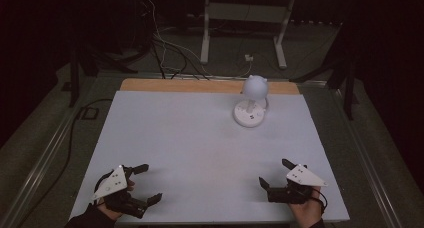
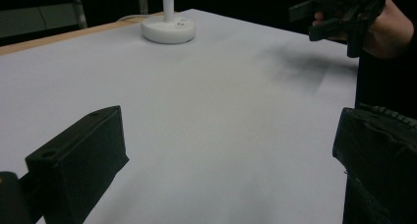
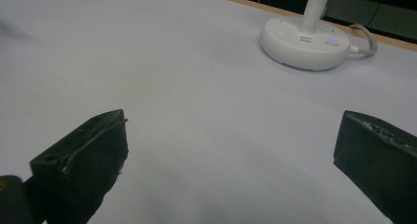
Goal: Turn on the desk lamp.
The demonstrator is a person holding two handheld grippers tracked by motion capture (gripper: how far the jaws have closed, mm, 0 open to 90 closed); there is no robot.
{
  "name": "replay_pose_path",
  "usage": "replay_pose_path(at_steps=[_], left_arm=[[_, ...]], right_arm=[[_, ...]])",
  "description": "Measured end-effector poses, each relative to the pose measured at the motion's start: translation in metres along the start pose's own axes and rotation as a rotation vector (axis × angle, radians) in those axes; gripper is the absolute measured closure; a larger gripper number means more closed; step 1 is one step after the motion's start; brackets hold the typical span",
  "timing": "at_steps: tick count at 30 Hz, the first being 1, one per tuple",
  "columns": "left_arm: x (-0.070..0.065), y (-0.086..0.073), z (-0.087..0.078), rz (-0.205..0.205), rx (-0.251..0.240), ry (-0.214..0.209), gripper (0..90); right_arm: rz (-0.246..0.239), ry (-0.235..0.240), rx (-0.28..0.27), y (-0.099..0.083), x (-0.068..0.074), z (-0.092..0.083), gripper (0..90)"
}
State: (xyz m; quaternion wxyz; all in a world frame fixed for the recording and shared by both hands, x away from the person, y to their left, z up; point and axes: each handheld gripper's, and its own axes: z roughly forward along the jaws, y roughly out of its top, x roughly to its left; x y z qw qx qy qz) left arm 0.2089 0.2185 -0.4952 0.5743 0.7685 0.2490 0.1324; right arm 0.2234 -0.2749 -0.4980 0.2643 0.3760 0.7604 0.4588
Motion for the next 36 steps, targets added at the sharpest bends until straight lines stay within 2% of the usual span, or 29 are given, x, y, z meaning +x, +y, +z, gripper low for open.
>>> replay_pose_path(at_steps=[6,8,14,17,23,32,36], left_arm=[[-0.001,0.0,0.0,0.003,0.005,0.002,0.3],[-0.001,0.0,0.0,0.0,0.005,-0.001,0.3],[-0.001,0.001,-0.001,0.002,0.001,-0.003,0.3],[-0.001,0.001,0.001,0.007,0.011,-0.007,0.3],[-0.002,0.002,0.001,0.008,0.004,-0.009,0.3],[-0.002,0.002,0.001,0.003,-0.005,-0.01,0.3],[-0.001,0.002,0.0,0.002,-0.004,-0.009,0.3]], right_arm=[[0.003,0.008,0.007,0.001,0.001,-0.001,0.0],[0.015,0.009,0.037,0.0,0.001,0.001,0.0],[0.032,0.027,0.061,0.003,0.003,0.002,0.0],[0.046,0.041,0.091,0.003,0.004,0.003,0.0],[0.03,0.068,0.113,0.005,0.009,0.005,0.0],[0.058,0.1,0.112,0.009,0.01,0.002,0.0],[0.051,0.109,0.121,0.013,0.012,0.002,0.0]])
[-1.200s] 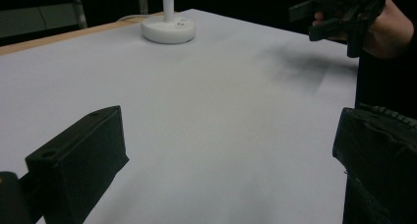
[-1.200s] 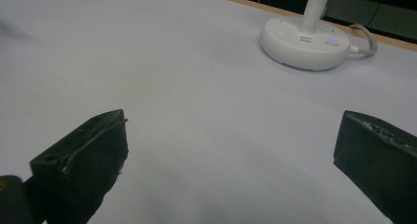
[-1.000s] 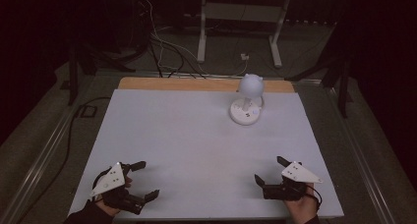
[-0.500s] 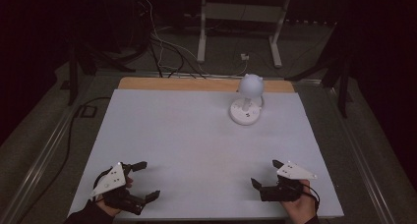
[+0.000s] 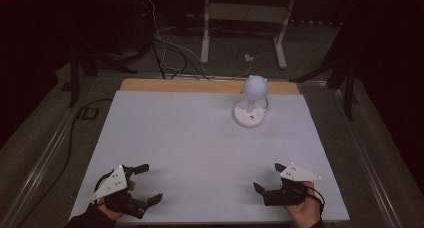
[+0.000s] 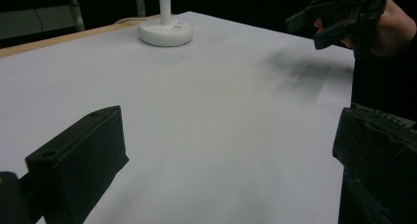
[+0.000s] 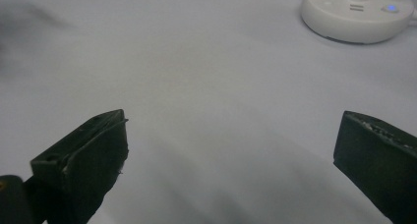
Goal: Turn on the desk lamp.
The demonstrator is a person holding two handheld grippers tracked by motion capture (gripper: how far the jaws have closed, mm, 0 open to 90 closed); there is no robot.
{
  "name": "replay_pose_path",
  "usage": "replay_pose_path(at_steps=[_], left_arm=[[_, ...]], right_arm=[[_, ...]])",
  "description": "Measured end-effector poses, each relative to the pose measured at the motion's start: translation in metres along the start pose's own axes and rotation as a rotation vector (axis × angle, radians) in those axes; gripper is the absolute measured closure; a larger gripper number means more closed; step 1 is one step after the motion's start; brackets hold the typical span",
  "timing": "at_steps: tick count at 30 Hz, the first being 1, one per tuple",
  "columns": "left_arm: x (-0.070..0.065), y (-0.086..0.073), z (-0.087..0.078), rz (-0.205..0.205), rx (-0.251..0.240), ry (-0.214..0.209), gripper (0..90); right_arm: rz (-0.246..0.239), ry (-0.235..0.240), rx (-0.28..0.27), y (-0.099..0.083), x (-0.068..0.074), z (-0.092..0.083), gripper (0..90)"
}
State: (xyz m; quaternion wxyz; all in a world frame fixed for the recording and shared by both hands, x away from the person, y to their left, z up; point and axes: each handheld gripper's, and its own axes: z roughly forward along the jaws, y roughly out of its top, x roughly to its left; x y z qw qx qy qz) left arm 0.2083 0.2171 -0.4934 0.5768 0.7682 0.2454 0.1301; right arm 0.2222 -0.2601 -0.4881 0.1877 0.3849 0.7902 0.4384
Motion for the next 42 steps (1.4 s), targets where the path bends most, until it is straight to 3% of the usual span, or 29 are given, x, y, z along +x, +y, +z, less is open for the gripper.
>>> replay_pose_path(at_steps=[10,19,42], left_arm=[[0.0,0.0,0.0,-0.003,-0.002,-0.003,0.3],[0.0,0.0,0.0,-0.003,-0.001,-0.004,0.3],[-0.001,0.0,0.0,-0.002,-0.004,-0.008,0.3]], right_arm=[[-0.024,0.015,-0.006,0.015,0.006,-0.004,0.0],[-0.021,0.028,-0.046,0.04,0.002,-0.01,0.0],[-0.032,0.034,-0.111,0.079,-0.007,-0.004,0.0]])
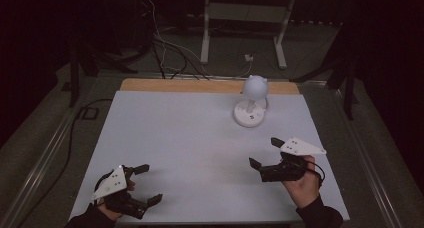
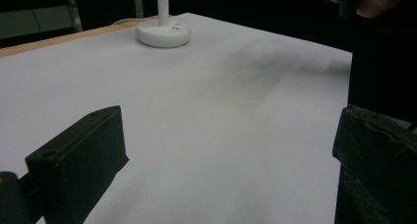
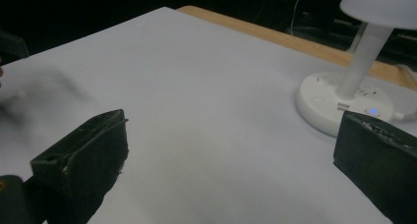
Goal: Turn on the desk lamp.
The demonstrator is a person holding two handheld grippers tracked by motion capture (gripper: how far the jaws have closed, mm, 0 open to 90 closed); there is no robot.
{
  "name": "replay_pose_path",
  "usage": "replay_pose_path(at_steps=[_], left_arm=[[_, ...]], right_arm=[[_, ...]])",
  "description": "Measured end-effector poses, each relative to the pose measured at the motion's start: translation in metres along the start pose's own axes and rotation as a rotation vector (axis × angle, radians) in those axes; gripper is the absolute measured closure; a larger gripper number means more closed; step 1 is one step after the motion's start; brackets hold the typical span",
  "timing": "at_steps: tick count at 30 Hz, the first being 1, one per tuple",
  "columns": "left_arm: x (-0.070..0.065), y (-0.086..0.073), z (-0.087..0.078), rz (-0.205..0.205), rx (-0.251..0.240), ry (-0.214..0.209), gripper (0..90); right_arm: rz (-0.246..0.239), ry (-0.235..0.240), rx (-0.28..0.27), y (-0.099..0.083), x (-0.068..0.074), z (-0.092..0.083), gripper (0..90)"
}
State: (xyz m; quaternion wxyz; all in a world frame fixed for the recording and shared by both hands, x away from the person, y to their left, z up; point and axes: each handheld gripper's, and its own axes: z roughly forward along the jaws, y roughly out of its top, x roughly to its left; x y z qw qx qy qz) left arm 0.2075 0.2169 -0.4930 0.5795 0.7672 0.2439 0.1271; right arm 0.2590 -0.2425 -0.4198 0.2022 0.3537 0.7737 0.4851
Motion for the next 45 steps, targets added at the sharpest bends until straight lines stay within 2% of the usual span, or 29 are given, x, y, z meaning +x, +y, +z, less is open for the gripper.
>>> replay_pose_path(at_steps=[7,17,23,28,45], left_arm=[[0.0,0.0,0.0,-0.001,-0.001,0.0,0.3],[0.0,0.0,0.0,-0.001,0.0,-0.001,0.3],[0.0,0.0,0.0,0.001,-0.002,-0.004,0.3],[0.0,0.0,0.0,0.0,-0.005,-0.008,0.3],[0.001,0.0,0.0,-0.005,-0.002,-0.011,0.3]], right_arm=[[0.0,0.005,-0.002,0.006,-0.004,0.005,0.0],[0.005,0.028,0.006,0.014,-0.009,0.026,0.0],[-0.001,0.025,0.011,0.017,-0.011,0.035,0.0],[0.023,0.034,0.003,0.019,-0.016,0.042,0.0],[0.02,-0.004,0.001,0.026,-0.03,0.064,0.0]])
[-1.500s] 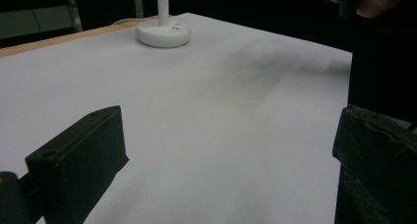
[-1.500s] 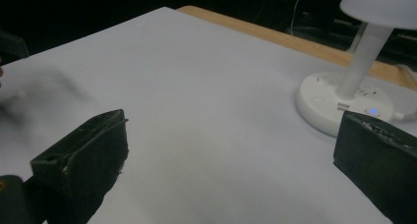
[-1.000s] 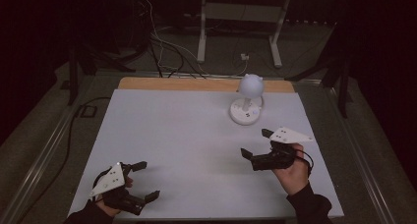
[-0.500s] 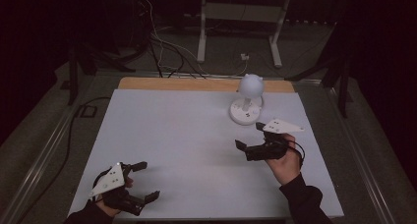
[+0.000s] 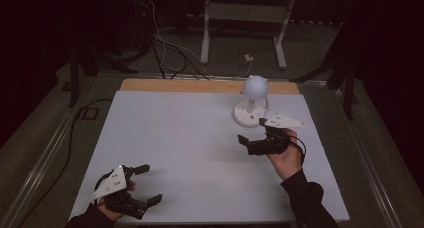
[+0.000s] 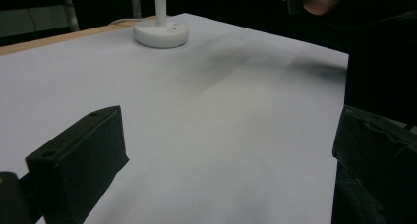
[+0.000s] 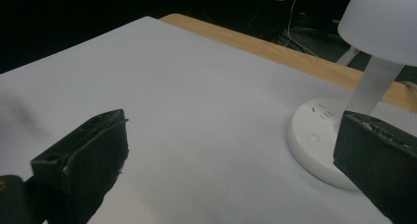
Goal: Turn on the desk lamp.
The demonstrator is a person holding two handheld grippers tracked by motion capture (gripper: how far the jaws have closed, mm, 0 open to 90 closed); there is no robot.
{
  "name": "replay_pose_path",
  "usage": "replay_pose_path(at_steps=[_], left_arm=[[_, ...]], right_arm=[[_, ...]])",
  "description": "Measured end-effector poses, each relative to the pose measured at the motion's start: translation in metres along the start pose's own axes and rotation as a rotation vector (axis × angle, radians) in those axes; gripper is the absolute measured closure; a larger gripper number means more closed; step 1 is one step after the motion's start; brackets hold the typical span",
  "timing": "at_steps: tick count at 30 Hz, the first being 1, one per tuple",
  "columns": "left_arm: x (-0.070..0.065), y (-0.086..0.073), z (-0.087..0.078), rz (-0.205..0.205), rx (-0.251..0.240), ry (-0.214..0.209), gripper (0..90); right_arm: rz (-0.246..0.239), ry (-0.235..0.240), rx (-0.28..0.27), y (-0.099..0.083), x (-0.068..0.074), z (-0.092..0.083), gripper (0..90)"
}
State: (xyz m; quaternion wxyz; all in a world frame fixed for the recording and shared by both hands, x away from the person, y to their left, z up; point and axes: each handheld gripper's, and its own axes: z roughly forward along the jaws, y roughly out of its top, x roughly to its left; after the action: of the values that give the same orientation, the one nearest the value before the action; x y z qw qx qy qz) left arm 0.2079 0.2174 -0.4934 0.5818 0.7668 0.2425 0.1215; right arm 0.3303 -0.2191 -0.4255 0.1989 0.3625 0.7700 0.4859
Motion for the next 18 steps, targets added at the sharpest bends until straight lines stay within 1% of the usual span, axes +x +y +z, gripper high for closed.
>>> replay_pose_path(at_steps=[9,17,18], left_arm=[[0.0,0.0,0.0,-0.001,-0.002,-0.001,0.3],[0.0,0.0,0.0,-0.001,-0.003,-0.001,0.3],[0.0,0.0,0.0,-0.001,-0.002,-0.001,0.3]], right_arm=[[0.008,-0.009,0.001,0.003,-0.008,0.011,0.0],[0.02,-0.016,0.017,0.001,-0.014,0.025,1.0],[0.022,-0.022,0.019,0.0,-0.016,0.028,1.0]])
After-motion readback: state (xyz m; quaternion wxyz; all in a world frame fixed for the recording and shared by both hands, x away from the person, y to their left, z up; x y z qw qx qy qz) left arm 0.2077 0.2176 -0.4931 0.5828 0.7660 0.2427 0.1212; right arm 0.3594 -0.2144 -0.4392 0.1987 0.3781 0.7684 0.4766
